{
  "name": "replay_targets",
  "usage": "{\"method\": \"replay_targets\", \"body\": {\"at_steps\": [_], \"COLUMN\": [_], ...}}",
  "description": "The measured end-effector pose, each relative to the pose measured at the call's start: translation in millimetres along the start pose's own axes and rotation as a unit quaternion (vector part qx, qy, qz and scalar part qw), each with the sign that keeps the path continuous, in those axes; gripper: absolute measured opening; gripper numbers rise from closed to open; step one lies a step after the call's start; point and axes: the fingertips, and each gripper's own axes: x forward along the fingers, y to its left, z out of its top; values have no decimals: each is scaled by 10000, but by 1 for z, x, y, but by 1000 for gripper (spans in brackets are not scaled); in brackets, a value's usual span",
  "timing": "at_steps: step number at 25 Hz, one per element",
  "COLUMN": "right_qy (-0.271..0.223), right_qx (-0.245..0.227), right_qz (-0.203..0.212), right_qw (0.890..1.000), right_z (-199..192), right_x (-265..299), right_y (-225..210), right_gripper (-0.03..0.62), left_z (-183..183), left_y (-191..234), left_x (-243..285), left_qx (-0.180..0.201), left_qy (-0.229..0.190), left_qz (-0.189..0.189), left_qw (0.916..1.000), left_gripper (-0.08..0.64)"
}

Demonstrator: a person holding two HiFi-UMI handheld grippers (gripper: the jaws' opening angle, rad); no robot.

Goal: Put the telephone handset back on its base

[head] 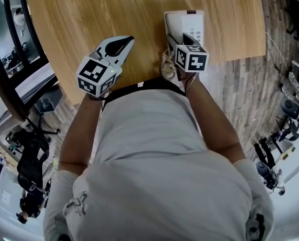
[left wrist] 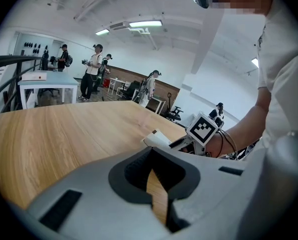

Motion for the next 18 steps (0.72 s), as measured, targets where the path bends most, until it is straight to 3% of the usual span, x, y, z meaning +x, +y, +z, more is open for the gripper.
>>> {"method": "replay_targets", "body": {"at_steps": [11, 18], "right_qy": [-505, -1051], "right_qx": [48, -285], "right_qz": [-28, 70], "right_qw": [9987, 9940], "right_z": [11, 17], "right_x": [-29, -72], "right_y": [13, 49], "right_gripper": [252, 244], "left_z": [2, 11], "left_y": [-9, -23], "left_x": [-25, -50], "left_qx": [228, 519], "left_qy": [-38, -139], "left_qz": [-108, -185], "left_qw": [9997, 9984], "left_gripper": [6, 6]}}
